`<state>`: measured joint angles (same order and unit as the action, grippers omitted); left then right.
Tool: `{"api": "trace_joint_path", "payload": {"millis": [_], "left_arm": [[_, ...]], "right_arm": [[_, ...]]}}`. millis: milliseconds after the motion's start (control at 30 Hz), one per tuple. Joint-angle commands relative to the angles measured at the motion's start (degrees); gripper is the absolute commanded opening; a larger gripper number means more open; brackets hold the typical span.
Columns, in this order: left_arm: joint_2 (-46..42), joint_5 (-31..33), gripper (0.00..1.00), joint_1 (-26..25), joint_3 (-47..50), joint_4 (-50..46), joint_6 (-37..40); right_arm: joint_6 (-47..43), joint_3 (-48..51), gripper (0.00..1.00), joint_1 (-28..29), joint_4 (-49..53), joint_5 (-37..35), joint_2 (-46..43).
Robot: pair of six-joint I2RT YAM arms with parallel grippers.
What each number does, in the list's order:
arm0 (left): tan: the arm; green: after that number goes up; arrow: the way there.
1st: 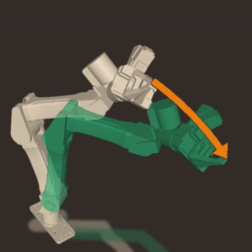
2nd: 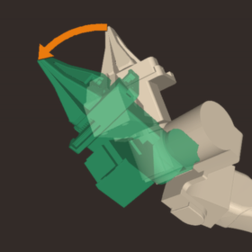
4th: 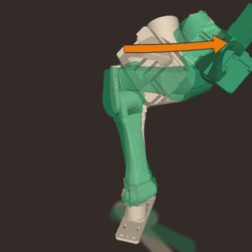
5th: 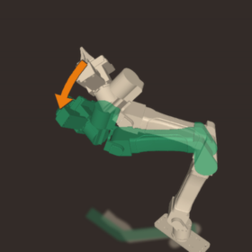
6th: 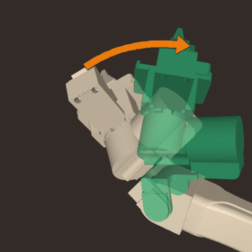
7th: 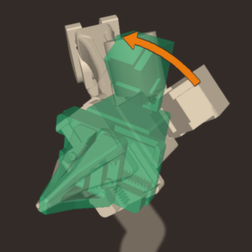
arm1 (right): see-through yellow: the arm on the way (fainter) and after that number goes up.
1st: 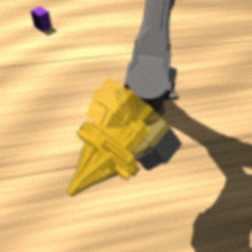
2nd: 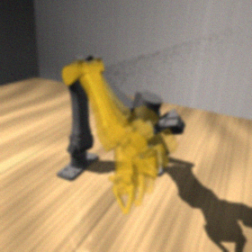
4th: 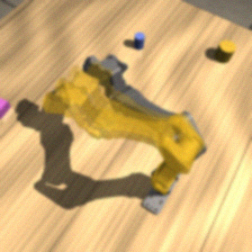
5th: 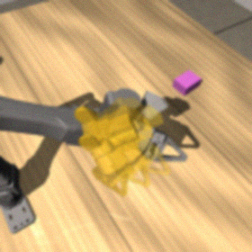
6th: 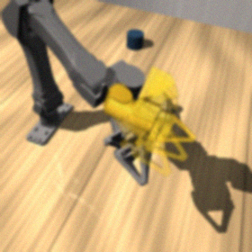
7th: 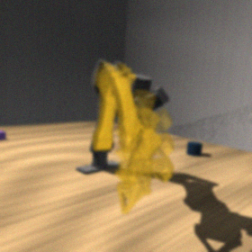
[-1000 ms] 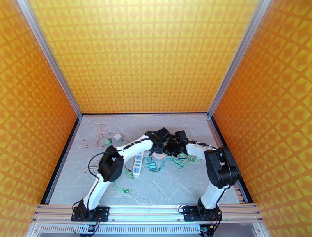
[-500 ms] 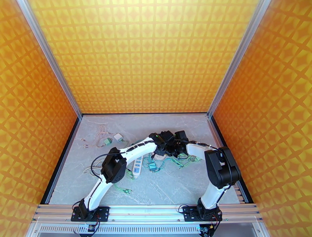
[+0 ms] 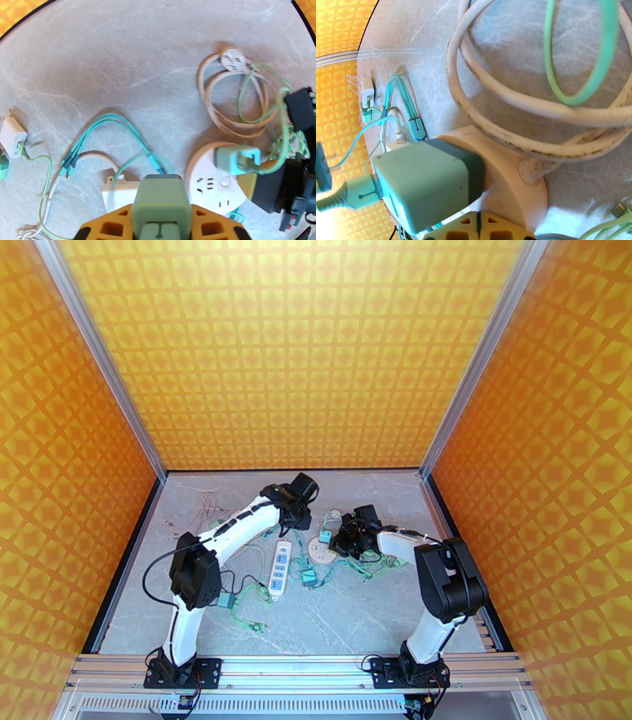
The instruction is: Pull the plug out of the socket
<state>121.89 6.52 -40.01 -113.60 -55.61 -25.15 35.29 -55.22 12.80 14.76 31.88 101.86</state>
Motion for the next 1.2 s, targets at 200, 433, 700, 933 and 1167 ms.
{"api": "trace_joint_path", "payload": {"millis": [200, 433, 700, 933, 1167], "left_arm": [[11.21, -13.22, 0.03, 7.53, -9.63, 4.75, -3.18], [14.62, -25.55, 0.11, 12.46, -7.63, 15.14, -11.6], [17.62, -29.99, 0.35, 13.73, -8.49, 18.47, -15.84], [14.28, -29.99, 0.67, 13.82, -5.09, 17.82, -15.39], [6.26, -29.53, 0.72, 13.23, 3.65, 20.53, -14.07]], "right_arm": [[-0.74, 0.6, 0.0, -0.57, 8.05, -8.62, 0.89], [-0.76, -0.34, 0.0, -0.6, 8.18, -8.56, 0.85], [-0.68, -0.69, 0.0, -0.58, 8.04, -8.24, 1.05], [-0.57, -0.69, 0.0, -0.58, 7.82, -8.21, 0.76], [-0.57, -0.46, 0.0, -0.58, 7.79, -7.92, -0.15]]}}
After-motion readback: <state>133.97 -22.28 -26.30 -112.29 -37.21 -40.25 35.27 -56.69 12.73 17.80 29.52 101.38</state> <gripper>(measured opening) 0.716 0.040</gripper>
